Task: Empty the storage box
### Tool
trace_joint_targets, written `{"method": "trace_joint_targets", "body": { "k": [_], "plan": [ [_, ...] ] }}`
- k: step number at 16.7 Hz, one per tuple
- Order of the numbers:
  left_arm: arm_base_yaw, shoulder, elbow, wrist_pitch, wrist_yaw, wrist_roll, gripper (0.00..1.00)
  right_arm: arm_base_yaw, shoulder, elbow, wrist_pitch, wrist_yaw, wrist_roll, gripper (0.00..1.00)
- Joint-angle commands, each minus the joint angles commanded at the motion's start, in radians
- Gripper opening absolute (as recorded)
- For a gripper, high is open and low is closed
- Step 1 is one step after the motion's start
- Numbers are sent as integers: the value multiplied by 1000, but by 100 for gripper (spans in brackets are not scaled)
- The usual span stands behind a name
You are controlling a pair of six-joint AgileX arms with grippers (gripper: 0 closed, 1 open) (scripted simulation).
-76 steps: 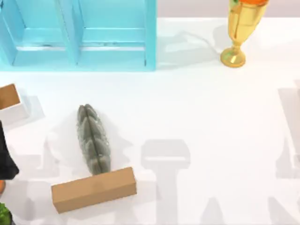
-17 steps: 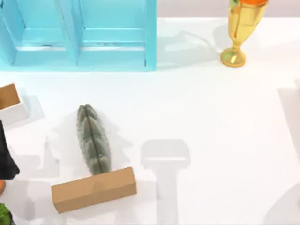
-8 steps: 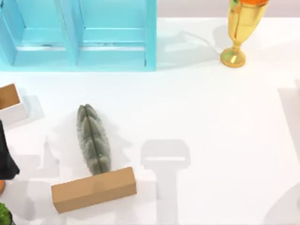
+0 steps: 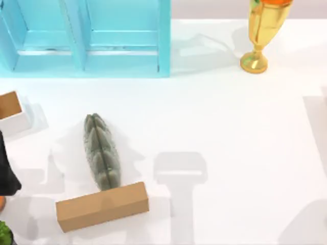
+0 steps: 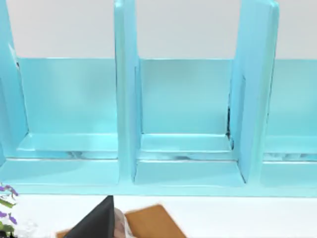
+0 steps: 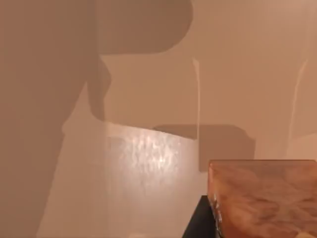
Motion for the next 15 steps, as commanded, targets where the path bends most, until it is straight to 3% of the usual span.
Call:
{"method": "trace_joint_targets", "body": {
  "k": [6,15],
  "plan": [
    [0,0,0,0,0,0,100,2,-50,205,-145,-43,-14,0],
    [0,0,0,0,0,0,100,-3,-103,327,-471,16,-3,0]
  ]
}}
